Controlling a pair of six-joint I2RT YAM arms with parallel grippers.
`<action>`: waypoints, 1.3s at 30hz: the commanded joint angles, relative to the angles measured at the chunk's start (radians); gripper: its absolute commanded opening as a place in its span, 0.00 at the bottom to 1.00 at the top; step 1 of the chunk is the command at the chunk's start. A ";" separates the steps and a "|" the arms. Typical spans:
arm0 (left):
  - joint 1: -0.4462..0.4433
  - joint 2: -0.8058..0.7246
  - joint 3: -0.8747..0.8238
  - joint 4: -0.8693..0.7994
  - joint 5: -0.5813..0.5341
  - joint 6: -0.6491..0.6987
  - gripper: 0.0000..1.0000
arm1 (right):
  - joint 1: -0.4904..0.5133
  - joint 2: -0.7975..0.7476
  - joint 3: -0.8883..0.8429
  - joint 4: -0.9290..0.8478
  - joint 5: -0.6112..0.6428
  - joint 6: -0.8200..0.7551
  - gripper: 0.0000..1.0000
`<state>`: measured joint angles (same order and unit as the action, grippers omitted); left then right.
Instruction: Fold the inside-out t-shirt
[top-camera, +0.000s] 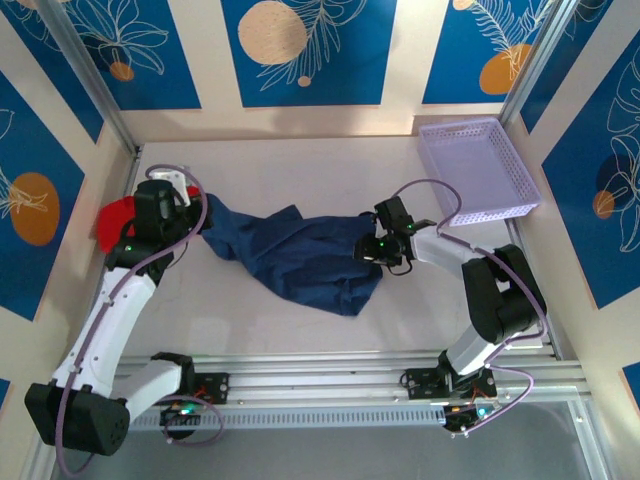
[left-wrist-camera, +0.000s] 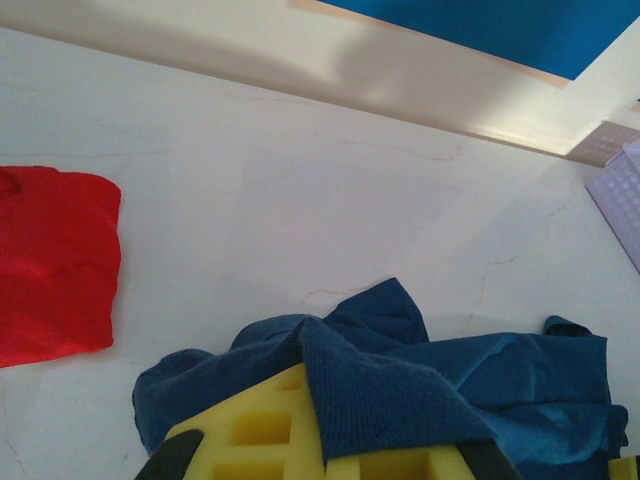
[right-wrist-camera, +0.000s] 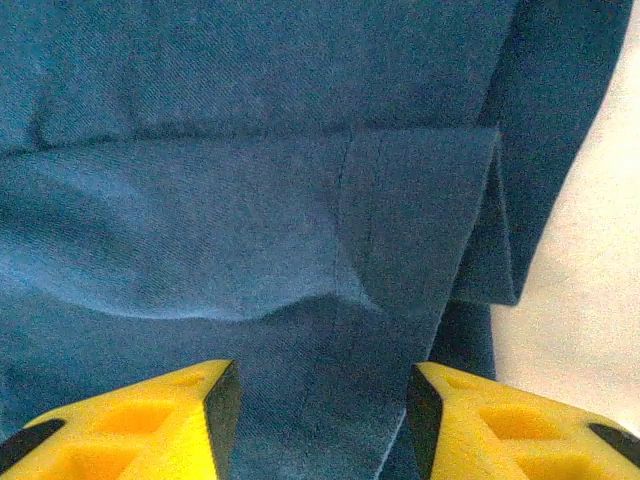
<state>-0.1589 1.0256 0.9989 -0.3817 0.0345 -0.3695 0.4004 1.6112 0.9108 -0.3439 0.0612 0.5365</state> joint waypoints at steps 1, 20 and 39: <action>0.010 -0.024 -0.009 0.033 0.025 -0.016 0.00 | 0.010 -0.007 -0.024 -0.012 0.024 0.017 0.51; 0.011 -0.026 -0.017 0.034 0.022 -0.015 0.00 | 0.045 -0.094 -0.021 -0.022 0.096 -0.010 0.19; 0.010 -0.083 0.005 0.009 0.061 -0.039 0.00 | -0.088 -0.486 0.179 -0.278 0.003 -0.150 0.00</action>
<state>-0.1589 0.9859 0.9768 -0.3763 0.0586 -0.3889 0.3298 1.1866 1.0195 -0.5255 0.0780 0.4309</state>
